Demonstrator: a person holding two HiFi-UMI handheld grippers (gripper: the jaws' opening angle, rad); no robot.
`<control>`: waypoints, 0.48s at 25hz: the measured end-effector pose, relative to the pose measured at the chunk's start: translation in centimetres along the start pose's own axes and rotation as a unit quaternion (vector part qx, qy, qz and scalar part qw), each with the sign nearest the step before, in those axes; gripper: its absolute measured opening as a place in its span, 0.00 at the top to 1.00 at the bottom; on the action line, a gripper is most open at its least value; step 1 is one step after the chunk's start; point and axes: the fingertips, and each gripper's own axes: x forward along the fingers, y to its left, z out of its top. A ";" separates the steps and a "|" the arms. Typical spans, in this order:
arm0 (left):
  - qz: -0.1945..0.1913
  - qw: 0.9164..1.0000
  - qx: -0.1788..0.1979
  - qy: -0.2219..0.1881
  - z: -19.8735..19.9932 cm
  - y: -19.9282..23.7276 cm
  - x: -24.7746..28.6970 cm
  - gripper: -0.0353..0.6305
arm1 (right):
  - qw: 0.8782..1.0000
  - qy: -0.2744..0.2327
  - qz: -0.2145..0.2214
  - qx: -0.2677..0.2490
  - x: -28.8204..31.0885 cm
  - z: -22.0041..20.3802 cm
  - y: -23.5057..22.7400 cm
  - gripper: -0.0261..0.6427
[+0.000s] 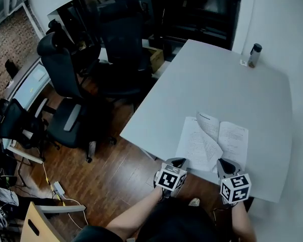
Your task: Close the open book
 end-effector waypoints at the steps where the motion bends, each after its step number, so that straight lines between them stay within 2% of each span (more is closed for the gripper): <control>1: -0.005 1.000 0.007 -0.003 0.5 -0.5 0.3 0.94 | 1.000 -0.002 -0.014 0.007 -0.6 -0.3 -0.8 0.94; 8: -0.052 0.997 0.050 -0.016 2.7 -5.1 2.3 0.94 | 0.995 0.022 -0.086 0.053 -4.5 -4.6 -4.9 0.94; 12: -0.074 0.995 0.070 -0.013 2.9 -7.6 3.0 0.94 | 0.989 0.055 -0.106 0.084 -5.9 -8.1 -5.9 0.94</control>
